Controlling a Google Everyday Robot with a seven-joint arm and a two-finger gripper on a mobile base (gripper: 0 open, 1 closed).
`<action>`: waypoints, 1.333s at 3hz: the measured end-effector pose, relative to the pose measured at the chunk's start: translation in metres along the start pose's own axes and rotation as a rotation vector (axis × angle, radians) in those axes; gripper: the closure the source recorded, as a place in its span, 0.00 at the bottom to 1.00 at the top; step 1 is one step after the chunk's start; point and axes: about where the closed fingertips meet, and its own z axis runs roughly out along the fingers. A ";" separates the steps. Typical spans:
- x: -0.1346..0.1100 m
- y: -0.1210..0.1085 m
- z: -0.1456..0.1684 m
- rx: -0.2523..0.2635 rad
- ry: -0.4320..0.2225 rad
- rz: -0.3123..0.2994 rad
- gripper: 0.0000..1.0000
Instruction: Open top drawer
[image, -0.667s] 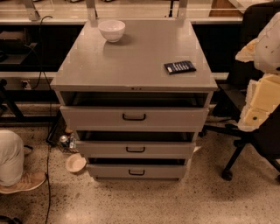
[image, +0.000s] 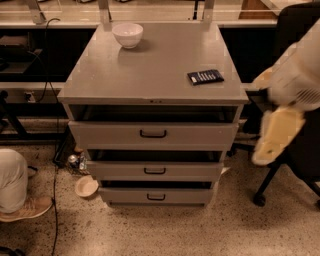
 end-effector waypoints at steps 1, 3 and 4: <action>-0.014 0.010 0.063 -0.041 -0.035 -0.039 0.00; -0.051 0.021 0.145 -0.108 -0.118 -0.086 0.00; -0.056 0.016 0.164 -0.103 -0.152 -0.092 0.00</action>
Offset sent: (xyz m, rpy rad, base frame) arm 0.0443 0.1226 -0.1915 0.1838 0.1002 0.2019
